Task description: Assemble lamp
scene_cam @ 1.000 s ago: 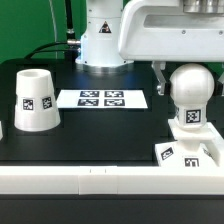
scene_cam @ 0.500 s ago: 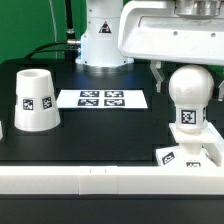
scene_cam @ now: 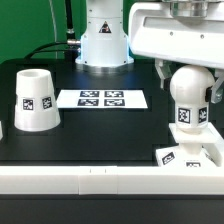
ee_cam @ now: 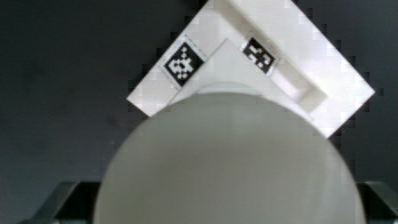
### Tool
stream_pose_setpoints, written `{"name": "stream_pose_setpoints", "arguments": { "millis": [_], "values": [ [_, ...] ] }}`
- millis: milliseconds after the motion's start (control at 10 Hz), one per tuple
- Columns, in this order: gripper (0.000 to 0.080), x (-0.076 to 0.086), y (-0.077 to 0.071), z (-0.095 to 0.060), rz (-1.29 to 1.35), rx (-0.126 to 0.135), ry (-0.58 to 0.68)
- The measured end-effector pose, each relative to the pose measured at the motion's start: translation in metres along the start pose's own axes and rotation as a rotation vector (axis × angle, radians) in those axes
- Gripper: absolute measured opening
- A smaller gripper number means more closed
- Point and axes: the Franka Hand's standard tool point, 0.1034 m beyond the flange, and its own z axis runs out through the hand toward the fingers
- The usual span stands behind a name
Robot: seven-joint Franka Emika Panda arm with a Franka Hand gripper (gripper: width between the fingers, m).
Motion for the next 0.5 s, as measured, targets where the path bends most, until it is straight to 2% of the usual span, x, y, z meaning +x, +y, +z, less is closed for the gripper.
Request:
{"name": "stream_pose_setpoints", "arguments": {
  "millis": [500],
  "values": [
    [0.0577,-0.0015,0.0007,0.0005,0.322,0.015,-0.051]
  ]
}}
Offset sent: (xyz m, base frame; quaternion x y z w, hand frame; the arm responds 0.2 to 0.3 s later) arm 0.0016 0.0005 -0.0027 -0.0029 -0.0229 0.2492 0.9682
